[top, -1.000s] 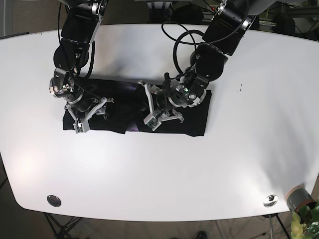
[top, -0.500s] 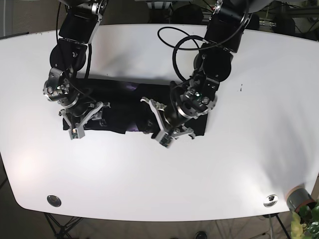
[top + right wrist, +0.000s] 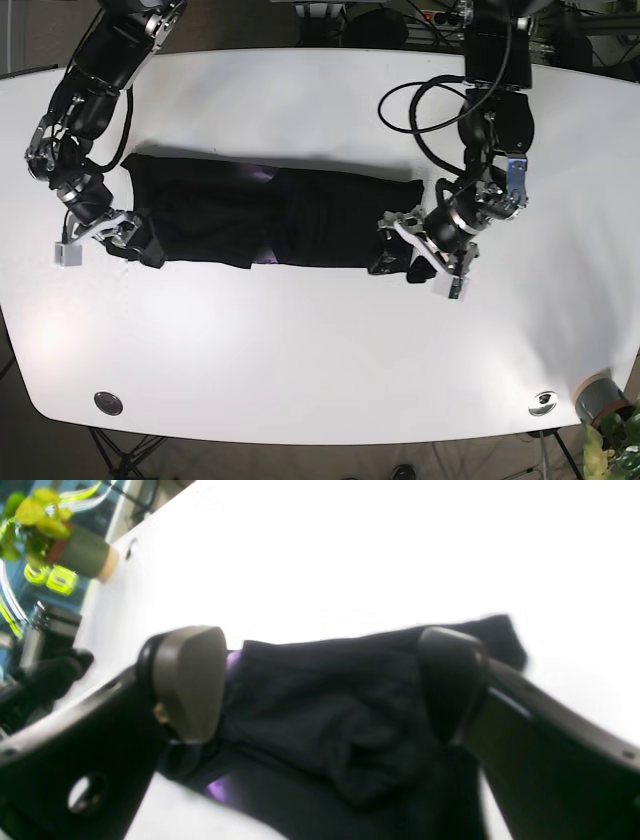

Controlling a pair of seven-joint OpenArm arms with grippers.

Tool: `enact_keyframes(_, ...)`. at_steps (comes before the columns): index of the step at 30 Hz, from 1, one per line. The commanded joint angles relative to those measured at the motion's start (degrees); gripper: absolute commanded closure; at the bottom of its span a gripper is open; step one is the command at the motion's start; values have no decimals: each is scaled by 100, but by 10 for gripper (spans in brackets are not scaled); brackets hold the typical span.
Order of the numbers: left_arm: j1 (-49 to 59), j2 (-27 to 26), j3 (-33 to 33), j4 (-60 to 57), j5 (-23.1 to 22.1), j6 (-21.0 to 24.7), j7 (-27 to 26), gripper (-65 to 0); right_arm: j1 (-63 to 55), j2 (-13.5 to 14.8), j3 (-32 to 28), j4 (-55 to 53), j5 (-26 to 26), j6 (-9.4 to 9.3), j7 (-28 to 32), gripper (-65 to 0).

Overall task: Fold the T-shirt properly
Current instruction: 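Grasp both ends of the folded black bundle with both grippers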

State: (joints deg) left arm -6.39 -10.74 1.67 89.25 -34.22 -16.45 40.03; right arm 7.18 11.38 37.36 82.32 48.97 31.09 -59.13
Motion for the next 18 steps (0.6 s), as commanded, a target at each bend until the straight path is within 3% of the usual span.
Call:
enact_keyframes(1, -86, -214, -13, -103, -424, -30, -113, -421, 113, 238, 162, -316, 224, 25, 36, -575)
enact_keyframes(8, -68, -433, 22, -684, -618, -39, -386, -421, 157, 528, 453, -1274, 206, 25, -16, -575)
enact_keyframes(13, -95, -433, 136, -1211, -609, -39, -491, -421, 95, 502, 435, -1318, 197, 7, -16, -574)
enact_keyframes(18, -95, -557, 409, -1422, -442, -39, -676, -421, -28, 309, 417, -1459, 189, -177, -16, -574)
